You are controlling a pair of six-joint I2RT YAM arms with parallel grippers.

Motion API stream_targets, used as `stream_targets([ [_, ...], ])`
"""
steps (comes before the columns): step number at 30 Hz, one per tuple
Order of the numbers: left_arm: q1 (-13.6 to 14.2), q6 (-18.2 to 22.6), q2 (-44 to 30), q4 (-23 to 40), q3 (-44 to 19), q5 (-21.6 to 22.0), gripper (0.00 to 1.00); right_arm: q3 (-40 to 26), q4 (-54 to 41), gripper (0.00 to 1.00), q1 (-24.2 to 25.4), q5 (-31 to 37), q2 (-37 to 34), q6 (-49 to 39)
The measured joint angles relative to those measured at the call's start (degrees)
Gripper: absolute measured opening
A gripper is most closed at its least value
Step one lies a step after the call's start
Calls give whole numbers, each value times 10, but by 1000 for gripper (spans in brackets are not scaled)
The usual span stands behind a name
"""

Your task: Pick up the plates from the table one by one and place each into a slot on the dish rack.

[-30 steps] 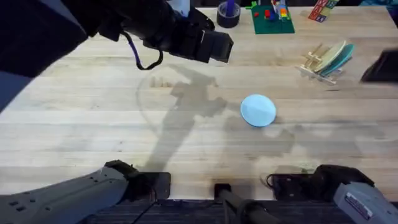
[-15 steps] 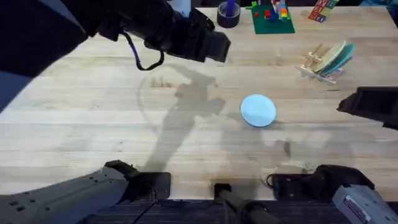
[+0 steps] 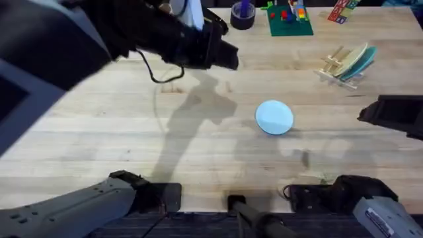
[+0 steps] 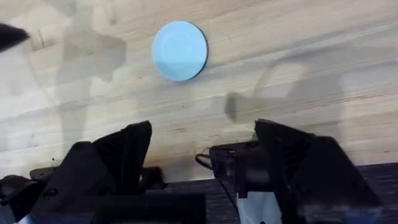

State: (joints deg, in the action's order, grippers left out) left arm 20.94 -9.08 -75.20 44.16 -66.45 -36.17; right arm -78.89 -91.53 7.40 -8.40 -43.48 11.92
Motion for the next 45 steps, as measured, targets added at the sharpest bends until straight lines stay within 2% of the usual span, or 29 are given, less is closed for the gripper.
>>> stream_targets([
  [3,-1,-14,0,-66,56,-59,43,0,0,995,0,0,0,0],
  [7,0,-58,0,-168,125,-116,42,0,0,995,0,0,0,0],
  [12,0,-97,0,-220,182,-150,42,0,0,993,0,0,0,0],
  [19,10,-114,-23,-257,195,-166,41,0,0,994,0,7,0,0],
  [25,40,-132,-82,-317,195,-187,41,0,0,995,0,11,0,0],
  [32,48,-141,-141,-360,195,-196,41,0,0,995,0,11,0,0],
  [37,78,-145,-186,-396,195,-198,41,0,0,995,0,11,0,0],
  [41,95,-145,-217,-406,195,-198,41,0,0,995,0,11,0,0],
  [45,96,-146,-234,-411,196,-198,41,0,0,995,0,11,0,0],
])
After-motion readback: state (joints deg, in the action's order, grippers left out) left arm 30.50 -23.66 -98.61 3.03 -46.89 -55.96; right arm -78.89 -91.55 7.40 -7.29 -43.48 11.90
